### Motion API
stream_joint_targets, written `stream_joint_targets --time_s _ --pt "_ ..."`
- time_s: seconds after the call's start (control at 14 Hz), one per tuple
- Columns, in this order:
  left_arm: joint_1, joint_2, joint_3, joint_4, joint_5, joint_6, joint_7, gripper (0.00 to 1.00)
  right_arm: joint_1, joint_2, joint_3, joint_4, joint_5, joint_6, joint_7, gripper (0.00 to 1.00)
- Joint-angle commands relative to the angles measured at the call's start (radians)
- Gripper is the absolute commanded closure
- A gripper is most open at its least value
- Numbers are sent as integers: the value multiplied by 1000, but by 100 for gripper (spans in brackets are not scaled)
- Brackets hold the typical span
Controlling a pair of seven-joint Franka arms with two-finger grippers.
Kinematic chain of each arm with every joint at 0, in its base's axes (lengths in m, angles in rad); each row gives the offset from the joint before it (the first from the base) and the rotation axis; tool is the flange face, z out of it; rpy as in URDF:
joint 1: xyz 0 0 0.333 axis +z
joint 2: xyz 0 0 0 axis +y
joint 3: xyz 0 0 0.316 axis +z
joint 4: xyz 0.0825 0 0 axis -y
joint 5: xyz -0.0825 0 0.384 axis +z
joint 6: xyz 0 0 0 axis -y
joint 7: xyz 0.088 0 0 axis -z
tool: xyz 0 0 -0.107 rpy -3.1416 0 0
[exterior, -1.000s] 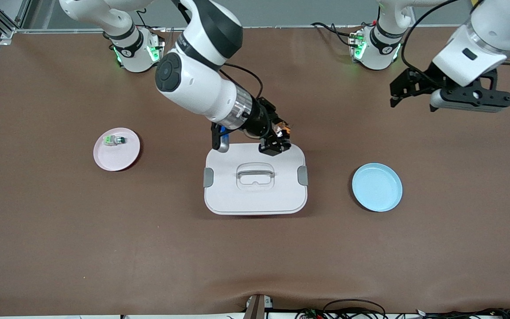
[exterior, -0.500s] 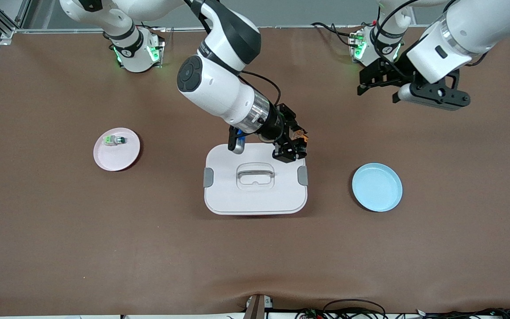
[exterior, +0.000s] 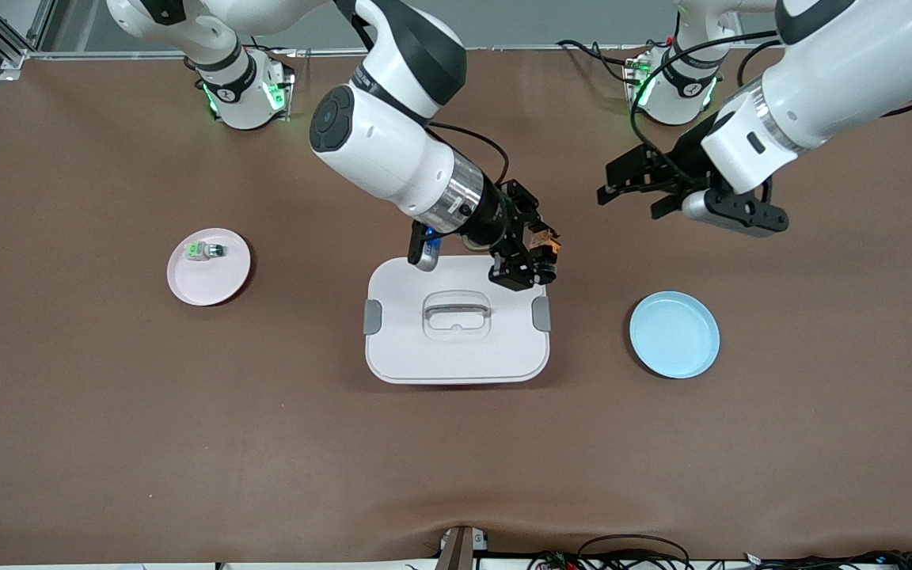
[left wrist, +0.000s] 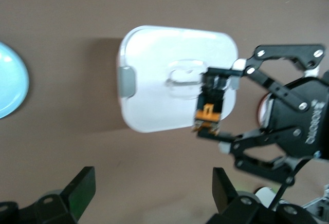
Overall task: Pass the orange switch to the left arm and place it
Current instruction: 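Grasp the switch with the left gripper beside the right gripper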
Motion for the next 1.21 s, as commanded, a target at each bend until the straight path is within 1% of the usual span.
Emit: stream_joint_targets --time_s 0.0,0.29,0.57,0.71,0.79,0.86,1.0,1.07,1.14 --pt "3 33 -27 -3 -74 91 21 0 4 26 -3 55 -4 3 43 100" --pt "2 90 -28 0 -146 167 123 0 -1 27 1 73 -1 8 41 100" --pt "-3 106 -45 1 -210 168 133 0 -2 27 3 93 0 8 53 100" --pt "-6 107 -48 1 -213 168 133 0 -2 27 3 93 0 9 58 100" --pt "-6 115 -56 1 -213 170 133 5 -2 26 3 93 0 8 60 100" --pt "-4 116 -66 1 -213 170 133 17 -4 26 3 93 0 6 60 100" --pt "-1 115 -66 1 -213 167 133 53 -5 26 3 93 0 6 60 100" --pt "-4 115 -66 1 -213 167 133 66 -5 26 3 93 0 6 60 100" --pt "-4 116 -66 1 -213 167 130 77 -5 26 3 93 0 6 58 100"
